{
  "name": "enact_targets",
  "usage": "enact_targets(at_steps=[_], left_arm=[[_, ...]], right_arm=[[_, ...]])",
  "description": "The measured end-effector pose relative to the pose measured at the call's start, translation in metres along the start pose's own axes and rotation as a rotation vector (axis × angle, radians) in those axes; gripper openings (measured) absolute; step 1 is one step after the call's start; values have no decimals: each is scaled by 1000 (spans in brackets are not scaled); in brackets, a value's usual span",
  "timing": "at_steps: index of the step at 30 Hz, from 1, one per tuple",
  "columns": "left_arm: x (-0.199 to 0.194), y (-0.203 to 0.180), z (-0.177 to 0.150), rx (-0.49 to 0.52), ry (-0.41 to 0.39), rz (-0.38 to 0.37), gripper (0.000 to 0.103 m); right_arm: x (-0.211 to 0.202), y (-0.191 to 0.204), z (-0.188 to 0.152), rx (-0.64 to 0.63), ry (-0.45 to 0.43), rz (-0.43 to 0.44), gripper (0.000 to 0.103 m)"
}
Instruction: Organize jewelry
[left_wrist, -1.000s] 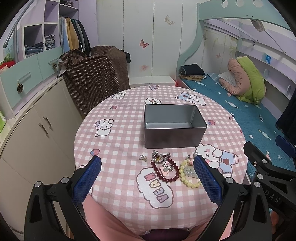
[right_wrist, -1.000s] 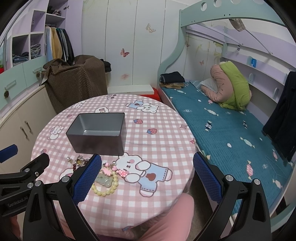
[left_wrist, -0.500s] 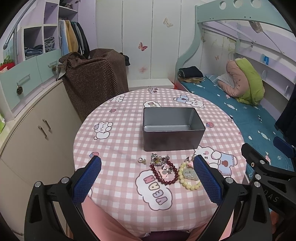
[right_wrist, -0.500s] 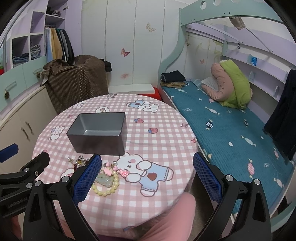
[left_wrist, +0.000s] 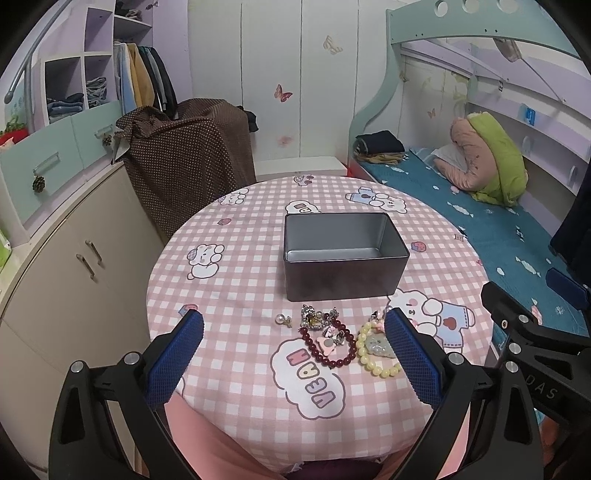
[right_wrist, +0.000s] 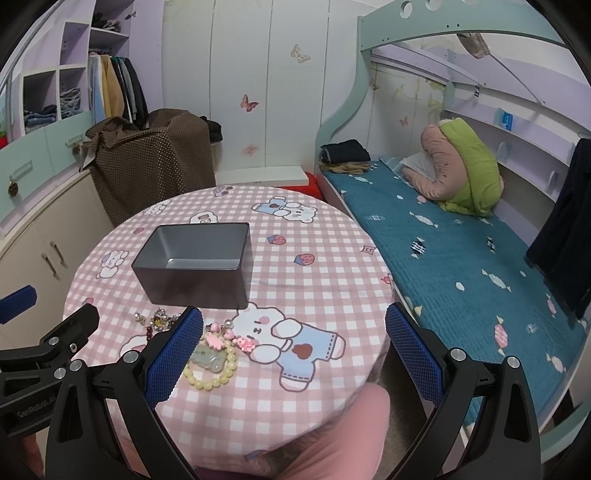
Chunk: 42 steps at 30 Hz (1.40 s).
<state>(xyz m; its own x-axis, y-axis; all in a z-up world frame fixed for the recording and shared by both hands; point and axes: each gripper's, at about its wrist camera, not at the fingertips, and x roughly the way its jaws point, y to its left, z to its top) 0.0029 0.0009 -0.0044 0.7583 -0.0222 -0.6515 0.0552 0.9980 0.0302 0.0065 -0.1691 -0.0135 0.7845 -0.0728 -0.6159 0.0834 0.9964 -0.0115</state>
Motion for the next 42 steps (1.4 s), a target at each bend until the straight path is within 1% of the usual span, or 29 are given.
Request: enact_targets(at_steps=[8,20,26,30,32,35,37,40,42], left_arm=[[4,0,-1,1,10,-4,93],[19,5,-6,-2,61,-13,93],[36,8,-13,1,131,-44,93],[53,10,-21,7,178,-48,93],[60,12,-23,-2,201,-63,93],[72,14,-25,-8,227,-60,93],[79,15,-27,-11,243,-53,86],[95,15,-29,-14,284,-50,80],[104,15,-31,-13,303,-43,78]], right_arm=[[1,0,0,1,1,1,96],[14,4,-2,-15,43,10,96],[31,9,-9,-28,95,27,96],[52,10,-18,-13,169,67,96],[61,12,-22,-8,194,70,96],[73,16,-28,-21,224,66,96],[79,18,-32,-30,238,65,96],[90,19,-36,-29,264,74,96],[96,20,-39,-28,281,82,96]])
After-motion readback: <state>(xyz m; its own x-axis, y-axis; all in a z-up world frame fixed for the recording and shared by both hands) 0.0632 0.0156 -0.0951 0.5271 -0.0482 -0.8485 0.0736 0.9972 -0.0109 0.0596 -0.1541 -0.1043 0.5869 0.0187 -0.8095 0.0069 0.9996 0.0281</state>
